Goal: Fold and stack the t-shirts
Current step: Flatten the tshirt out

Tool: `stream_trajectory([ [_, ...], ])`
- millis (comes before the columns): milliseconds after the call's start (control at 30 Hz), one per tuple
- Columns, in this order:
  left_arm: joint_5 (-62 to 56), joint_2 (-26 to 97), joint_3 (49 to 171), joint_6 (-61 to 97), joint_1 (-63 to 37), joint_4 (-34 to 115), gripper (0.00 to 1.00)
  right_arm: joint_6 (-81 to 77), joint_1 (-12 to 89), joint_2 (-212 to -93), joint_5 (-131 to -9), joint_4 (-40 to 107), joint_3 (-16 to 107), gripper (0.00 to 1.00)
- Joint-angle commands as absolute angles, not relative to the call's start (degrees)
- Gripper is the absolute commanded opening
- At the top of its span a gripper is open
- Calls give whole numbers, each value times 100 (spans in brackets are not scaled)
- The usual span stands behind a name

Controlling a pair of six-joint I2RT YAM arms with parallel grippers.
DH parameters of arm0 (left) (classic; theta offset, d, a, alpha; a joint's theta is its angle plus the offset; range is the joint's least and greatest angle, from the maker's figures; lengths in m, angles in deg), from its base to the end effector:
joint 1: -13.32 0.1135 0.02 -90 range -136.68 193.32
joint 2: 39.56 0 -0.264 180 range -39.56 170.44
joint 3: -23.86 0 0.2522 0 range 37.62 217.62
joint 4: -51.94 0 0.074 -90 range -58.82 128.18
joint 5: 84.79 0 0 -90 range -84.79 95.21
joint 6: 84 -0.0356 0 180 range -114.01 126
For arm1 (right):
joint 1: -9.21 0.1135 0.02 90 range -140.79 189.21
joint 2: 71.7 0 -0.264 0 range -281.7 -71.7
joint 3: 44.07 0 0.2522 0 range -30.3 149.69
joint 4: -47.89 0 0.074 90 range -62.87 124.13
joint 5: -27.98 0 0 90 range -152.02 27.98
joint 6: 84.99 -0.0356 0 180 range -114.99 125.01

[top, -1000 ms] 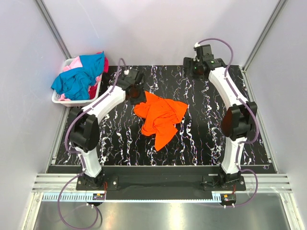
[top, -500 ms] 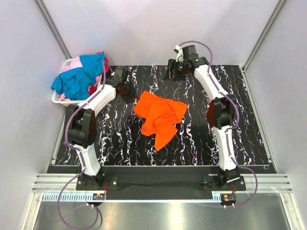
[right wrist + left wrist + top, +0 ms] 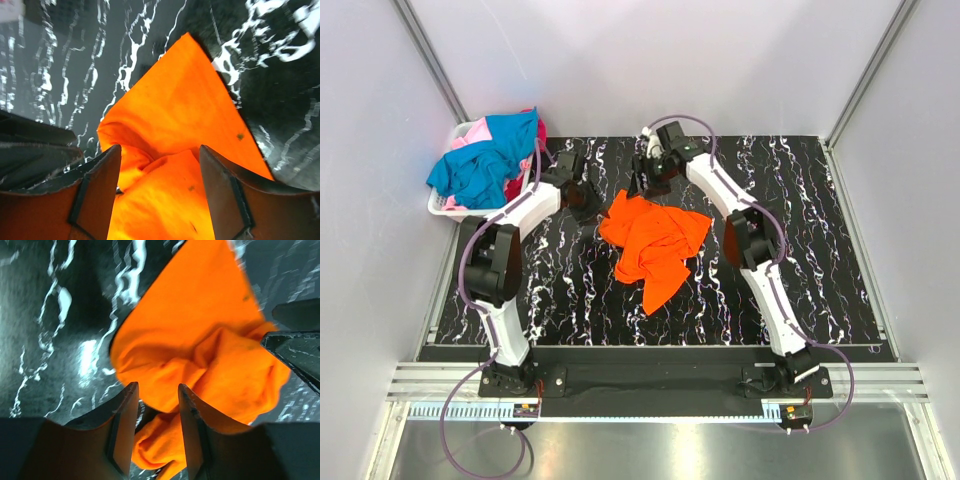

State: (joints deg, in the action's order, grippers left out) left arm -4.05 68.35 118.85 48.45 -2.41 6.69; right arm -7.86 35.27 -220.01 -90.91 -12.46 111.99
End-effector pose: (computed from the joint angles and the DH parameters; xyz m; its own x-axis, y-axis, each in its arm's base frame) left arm 0.3879 -0.1152 0.2156 -0.8392 -0.4557 -0.2969 -0.2943 0.8395 -0.4568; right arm 0.4941 0.2608 0.2026 -0.8401 -0.1937 -0.5066 -0.4730 0.7188 0.5094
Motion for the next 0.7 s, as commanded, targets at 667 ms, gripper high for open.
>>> stream_trajectory([
  [667, -191, 9051, 14889, 4062, -171, 583, 57, -1301, 3724, -19923, -7090, -1395, 8537, 66],
])
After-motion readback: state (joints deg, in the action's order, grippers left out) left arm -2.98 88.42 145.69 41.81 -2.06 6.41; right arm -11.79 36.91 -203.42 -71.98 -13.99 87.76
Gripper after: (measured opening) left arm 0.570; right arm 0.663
